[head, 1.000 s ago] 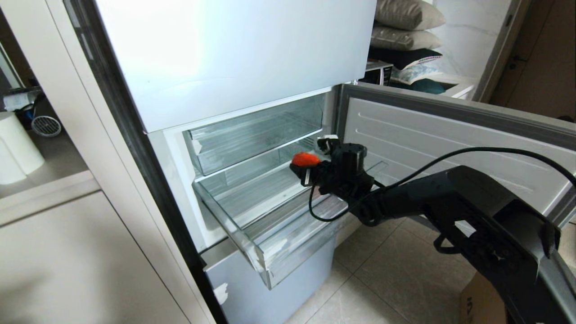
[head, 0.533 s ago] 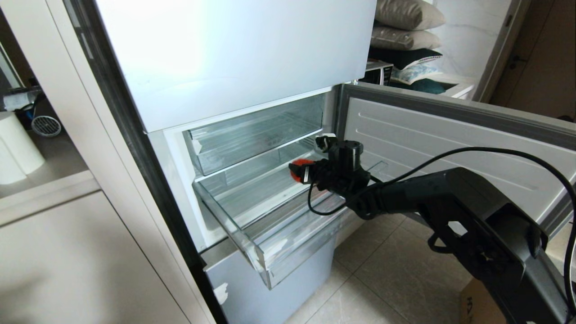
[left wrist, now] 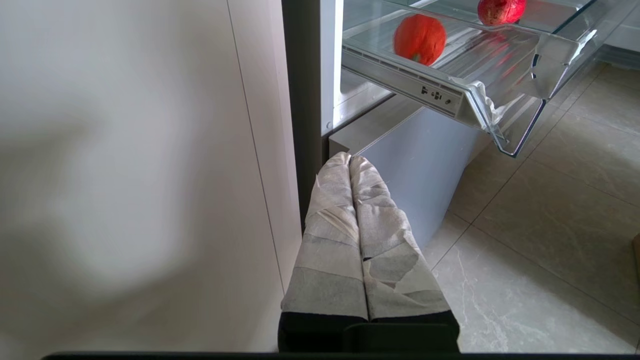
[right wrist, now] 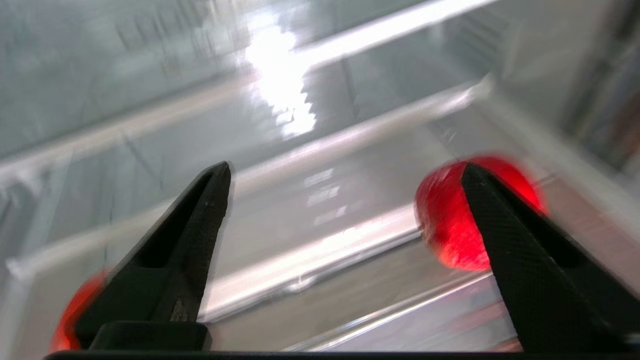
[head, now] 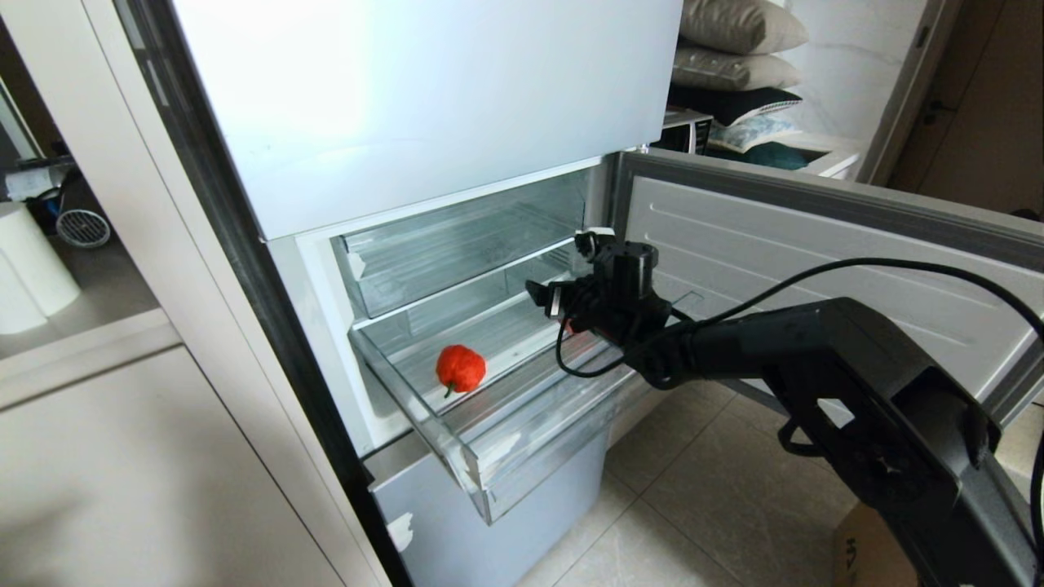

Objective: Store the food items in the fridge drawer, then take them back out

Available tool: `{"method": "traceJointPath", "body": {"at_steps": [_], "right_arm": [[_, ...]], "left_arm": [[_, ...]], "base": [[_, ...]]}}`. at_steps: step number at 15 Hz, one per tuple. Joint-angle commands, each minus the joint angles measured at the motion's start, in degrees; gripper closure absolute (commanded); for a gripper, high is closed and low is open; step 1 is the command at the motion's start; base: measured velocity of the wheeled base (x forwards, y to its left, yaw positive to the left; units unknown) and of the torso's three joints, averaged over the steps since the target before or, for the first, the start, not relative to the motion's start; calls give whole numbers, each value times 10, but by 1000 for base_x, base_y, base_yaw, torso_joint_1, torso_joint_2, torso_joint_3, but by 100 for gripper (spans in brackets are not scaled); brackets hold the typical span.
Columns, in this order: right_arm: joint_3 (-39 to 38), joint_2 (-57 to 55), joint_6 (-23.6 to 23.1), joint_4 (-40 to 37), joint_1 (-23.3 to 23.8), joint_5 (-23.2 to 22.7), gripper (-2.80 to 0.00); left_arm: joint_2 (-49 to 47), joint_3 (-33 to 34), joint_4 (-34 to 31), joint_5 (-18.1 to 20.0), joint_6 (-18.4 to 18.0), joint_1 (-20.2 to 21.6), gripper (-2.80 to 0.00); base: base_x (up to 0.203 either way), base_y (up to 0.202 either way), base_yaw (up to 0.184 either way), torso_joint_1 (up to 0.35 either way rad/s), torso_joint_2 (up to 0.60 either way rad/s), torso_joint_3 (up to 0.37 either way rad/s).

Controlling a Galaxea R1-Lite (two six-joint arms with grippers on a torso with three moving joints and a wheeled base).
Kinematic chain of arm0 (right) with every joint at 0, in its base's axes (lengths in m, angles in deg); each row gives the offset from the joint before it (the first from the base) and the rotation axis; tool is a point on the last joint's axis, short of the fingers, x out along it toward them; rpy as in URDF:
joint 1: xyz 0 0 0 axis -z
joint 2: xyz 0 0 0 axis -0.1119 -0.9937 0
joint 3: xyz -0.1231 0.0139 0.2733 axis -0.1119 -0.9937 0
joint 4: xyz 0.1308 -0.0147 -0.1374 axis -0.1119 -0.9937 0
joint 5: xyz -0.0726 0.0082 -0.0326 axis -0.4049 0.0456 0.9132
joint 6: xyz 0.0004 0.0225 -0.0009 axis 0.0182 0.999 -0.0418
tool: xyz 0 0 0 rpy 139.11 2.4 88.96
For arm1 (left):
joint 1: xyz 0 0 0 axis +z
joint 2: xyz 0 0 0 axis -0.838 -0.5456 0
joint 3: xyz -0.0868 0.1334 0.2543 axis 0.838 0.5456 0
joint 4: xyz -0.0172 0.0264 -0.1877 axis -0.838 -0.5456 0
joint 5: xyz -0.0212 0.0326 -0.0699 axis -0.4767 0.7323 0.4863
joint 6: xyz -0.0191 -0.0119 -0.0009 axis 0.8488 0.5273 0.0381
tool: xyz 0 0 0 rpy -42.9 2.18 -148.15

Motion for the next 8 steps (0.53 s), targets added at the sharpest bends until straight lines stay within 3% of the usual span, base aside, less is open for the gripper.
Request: {"method": "traceJointPath", "body": {"at_steps": [1, 3, 8], "right_arm": [[-15, 65, 0, 0, -12, 32, 0], [-89, 122, 0, -1, -18, 40, 0], [-357, 335, 11, -40, -50, 59, 0]], "left_arm": [[-1, 0, 0, 0, 0, 0, 0], [-1, 0, 0, 0, 0, 0, 0], [-1, 0, 0, 0, 0, 0, 0]], "base": [[0, 0, 0, 0, 0, 0], [0, 0, 0, 0, 0, 0], [0, 0, 0, 0, 0, 0]]}}
